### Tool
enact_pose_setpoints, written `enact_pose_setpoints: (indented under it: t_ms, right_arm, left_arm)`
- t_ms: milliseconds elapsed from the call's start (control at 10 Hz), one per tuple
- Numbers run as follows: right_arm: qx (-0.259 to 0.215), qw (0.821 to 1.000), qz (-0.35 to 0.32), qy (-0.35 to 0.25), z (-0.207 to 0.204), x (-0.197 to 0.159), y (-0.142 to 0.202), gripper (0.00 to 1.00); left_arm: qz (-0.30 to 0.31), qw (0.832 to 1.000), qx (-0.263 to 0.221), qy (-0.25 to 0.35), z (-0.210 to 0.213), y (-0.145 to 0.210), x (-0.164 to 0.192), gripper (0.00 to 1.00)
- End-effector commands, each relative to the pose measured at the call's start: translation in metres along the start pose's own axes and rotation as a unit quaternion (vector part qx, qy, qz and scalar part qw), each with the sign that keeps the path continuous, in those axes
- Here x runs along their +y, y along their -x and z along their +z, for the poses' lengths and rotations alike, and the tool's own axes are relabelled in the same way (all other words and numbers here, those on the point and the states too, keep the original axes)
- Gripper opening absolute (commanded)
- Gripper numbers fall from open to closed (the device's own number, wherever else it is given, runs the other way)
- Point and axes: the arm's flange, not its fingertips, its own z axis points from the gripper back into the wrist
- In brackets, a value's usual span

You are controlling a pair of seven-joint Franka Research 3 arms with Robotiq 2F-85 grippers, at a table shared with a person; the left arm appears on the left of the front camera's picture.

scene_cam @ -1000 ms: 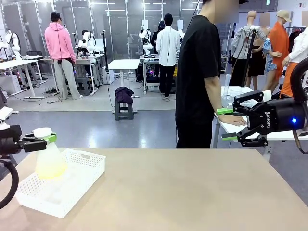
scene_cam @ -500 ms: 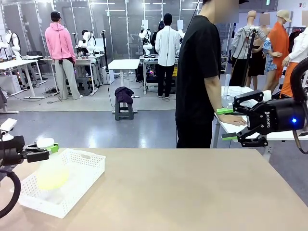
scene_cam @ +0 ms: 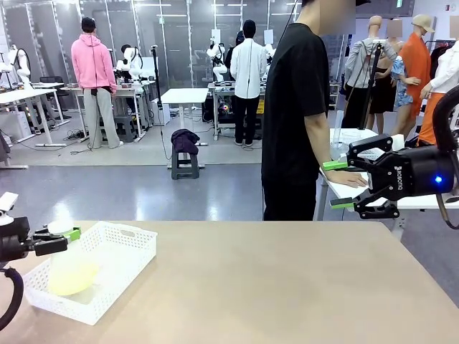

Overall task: Prepare the solutions needed for the experiment.
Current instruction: When the human places the Big flask in the center of the table, pick up the Big flask and place it in the left Organizing basket.

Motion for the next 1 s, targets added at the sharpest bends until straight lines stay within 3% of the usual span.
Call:
enact_pose_setpoints:
  t_ms: [0, 400, 500, 600, 900]
  right_arm:
    - [0.0, 1.0, 0.003, -0.008, -0.0002, 0.0014, -0.0005, 0.74]
    - [0.0, 1.0, 0.003, -0.008, -0.0002, 0.0014, -0.0005, 0.74]
    - [0.0, 1.0, 0.003, -0.008, -0.0002, 0.0014, -0.0005, 0.74]
    - [0.0, 1.0, 0.003, -0.008, -0.0002, 0.0014, -0.0005, 0.74]
    - [0.0, 1.0, 0.003, -0.008, -0.0002, 0.0014, -0.0005, 0.74]
  left_arm:
    - [-0.014, 1.0, 0.003, -0.004, -0.0053, 0.0028, -0.0006, 0.0]
    - [-0.006, 1.0, 0.017, 0.002, -0.0099, 0.01, -0.0015, 0.0]
    - [-0.002, 1.0, 0.022, -0.001, -0.0085, 0.0109, -0.002, 0.24]
    - [-0.004, 1.0, 0.022, 0.001, -0.0085, 0.011, -0.0019, 0.28]
    - [-0.014, 0.999, 0.029, -0.008, -0.0076, 0.0104, -0.0059, 0.58]
